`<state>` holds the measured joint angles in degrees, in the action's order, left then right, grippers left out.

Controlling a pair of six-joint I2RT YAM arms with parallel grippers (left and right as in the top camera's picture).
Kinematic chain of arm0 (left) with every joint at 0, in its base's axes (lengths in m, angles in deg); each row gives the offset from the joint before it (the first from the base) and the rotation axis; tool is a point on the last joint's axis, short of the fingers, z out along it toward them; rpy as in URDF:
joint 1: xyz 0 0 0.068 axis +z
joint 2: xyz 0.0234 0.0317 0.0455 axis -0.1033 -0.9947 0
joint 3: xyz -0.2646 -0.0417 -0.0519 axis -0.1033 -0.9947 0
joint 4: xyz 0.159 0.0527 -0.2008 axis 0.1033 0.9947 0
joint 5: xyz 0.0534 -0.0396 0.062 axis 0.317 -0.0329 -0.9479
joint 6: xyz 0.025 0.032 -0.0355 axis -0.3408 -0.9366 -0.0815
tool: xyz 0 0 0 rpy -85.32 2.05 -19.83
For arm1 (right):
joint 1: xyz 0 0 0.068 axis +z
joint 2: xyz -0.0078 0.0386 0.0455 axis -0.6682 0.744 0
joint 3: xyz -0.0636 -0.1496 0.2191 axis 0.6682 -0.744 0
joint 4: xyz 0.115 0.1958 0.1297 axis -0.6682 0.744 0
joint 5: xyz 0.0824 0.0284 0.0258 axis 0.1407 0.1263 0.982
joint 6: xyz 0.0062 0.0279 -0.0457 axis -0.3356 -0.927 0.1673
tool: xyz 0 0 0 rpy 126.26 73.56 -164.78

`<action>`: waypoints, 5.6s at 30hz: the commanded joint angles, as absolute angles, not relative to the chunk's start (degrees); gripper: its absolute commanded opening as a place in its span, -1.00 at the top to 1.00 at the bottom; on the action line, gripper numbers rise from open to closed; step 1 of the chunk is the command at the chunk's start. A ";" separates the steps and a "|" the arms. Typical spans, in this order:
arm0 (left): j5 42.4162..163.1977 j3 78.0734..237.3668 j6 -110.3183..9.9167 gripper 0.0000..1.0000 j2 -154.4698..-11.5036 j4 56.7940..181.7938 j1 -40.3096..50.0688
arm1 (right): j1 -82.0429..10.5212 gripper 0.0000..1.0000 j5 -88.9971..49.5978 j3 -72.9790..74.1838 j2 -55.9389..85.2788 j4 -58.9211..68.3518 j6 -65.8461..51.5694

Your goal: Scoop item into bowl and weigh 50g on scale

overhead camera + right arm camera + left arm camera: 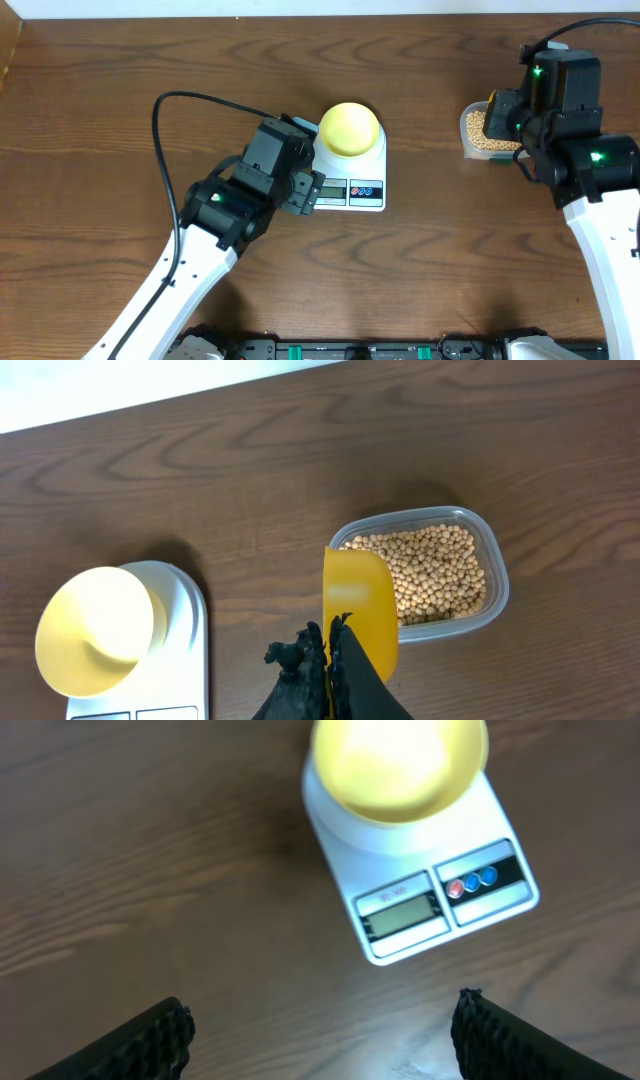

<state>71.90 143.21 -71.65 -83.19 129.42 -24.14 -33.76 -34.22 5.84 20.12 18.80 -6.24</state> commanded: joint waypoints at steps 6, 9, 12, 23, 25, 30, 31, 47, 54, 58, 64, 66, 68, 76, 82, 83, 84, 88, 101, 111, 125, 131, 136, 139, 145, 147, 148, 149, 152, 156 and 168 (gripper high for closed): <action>80.38 143.32 -71.59 -0.69 -88.59 129.34 -24.16 | -33.96 0.98 -34.46 6.84 20.10 18.74 -6.96; 80.38 143.32 -71.59 -0.69 -89.97 129.32 -24.16 | -33.96 0.98 -34.16 6.84 20.10 18.74 -6.94; 80.40 143.32 -71.59 -0.69 -91.13 129.29 -24.16 | -33.96 0.98 -34.18 6.84 20.10 18.71 -6.94; 80.38 143.16 -71.54 -0.69 -93.62 128.38 -24.16 | -33.96 0.98 -33.37 6.84 20.10 18.32 -6.94; 80.38 142.99 -70.06 -0.69 -93.97 127.79 -24.16 | -33.96 0.98 -33.35 6.84 20.10 18.21 -6.94; 80.38 142.92 -66.28 -0.69 -95.32 126.95 -24.16 | -33.96 0.98 -33.33 6.84 20.10 18.21 -6.94; 80.36 142.94 -66.21 -0.69 -95.74 126.93 -24.16 | -33.96 0.98 -33.33 6.84 20.10 18.21 -6.94; 80.34 142.92 -59.39 -0.69 -102.89 123.83 -24.16 | -33.96 0.98 -33.20 6.84 20.10 18.17 -6.94; 80.36 142.92 -57.32 -0.69 -105.07 123.33 -24.16 | -33.96 0.98 -33.17 6.84 20.10 18.08 -6.94; 80.34 142.92 -57.34 -0.70 -105.60 123.33 -24.16 | -33.96 0.98 -33.15 6.84 20.10 18.04 -6.94; 80.36 142.92 -57.07 -0.71 -105.60 123.13 -24.16 | -33.96 0.98 -33.15 6.84 20.10 18.06 -6.96; 80.32 142.92 -57.10 -0.70 -105.60 123.15 -24.16 | -33.96 0.98 -33.15 6.84 20.10 17.95 -6.99; 80.29 142.92 -57.01 -0.71 -105.60 123.13 -24.16 | -33.96 0.98 -33.15 6.84 20.10 17.97 -7.16; 68.97 142.92 -53.05 -0.70 -105.60 123.30 -28.33 | -33.96 0.98 -33.17 6.84 20.17 18.02 -7.14; 61.76 142.92 -51.96 -0.70 -105.64 123.06 -32.40 | -33.94 0.98 -33.15 6.82 20.21 17.99 -7.16; 61.78 142.90 -51.96 -0.70 -105.64 122.89 -32.57 | -33.96 0.98 -33.15 6.84 20.21 18.02 -7.16; 61.78 142.84 -51.98 -0.71 -105.64 122.69 -32.68 | -33.96 0.98 -33.15 6.84 20.21 18.04 -7.16; 61.65 142.11 -51.98 -0.70 -105.64 121.01 -32.68 | -33.96 0.98 -33.17 6.82 20.21 18.04 -7.14; 61.58 141.00 -51.59 -0.71 -105.64 117.51 -32.68 | -33.96 0.98 -33.15 6.82 20.21 18.06 -7.14; 61.61 140.96 -51.61 -0.70 -105.66 117.47 -34.39 | -33.96 0.98 -33.15 6.82 20.21 18.06 -7.14; 61.61 138.25 -51.61 -0.70 -105.66 114.50 -35.04 | -33.94 0.98 -33.15 6.82 20.21 18.04 -7.16; 61.58 137.31 -51.63 -0.70 -105.66 113.62 -35.04 | -33.94 0.98 -33.15 6.82 20.21 18.04 -7.16; 61.54 137.31 -52.92 -0.71 -105.66 113.03 -35.04 | -33.94 0.98 -33.15 6.82 20.21 18.04 -7.16; 61.54 137.31 -55.02 -0.71 -105.75 113.08 -35.04 | -33.94 0.98 -33.15 6.82 20.21 18.04 -7.16; 61.61 137.31 -55.74 -0.71 -105.77 113.82 -35.04 | -33.94 0.98 -33.15 6.82 20.21 18.04 -7.16; 61.58 137.31 -55.85 -0.70 -105.79 113.95 -35.04 | -33.94 0.98 -33.15 6.82 20.21 18.02 -7.16; 61.61 137.31 -55.96 -0.70 -105.82 114.06 -35.04 | -33.94 0.98 -33.15 6.82 20.21 18.02 -7.16; 61.61 137.31 -56.13 -0.71 -105.86 114.12 -35.04 | -33.94 0.98 -33.15 6.82 20.21 18.02 -7.16; 61.61 137.31 -56.53 -0.70 -106.47 114.12 -35.04 | -33.94 0.98 -33.15 6.82 20.21 18.02 -7.18; 61.61 137.33 -56.59 -0.71 -108.68 114.10 -35.04 | -33.94 0.98 -33.15 6.82 20.21 17.99 -7.18; 61.63 138.07 -56.57 -0.71 -112.18 113.08 -35.04 | -33.94 0.98 -33.15 6.82 20.21 17.80 -7.18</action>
<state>62.79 137.74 -55.85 -112.26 113.21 -35.02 -33.76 -33.35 5.84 20.12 17.97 -6.42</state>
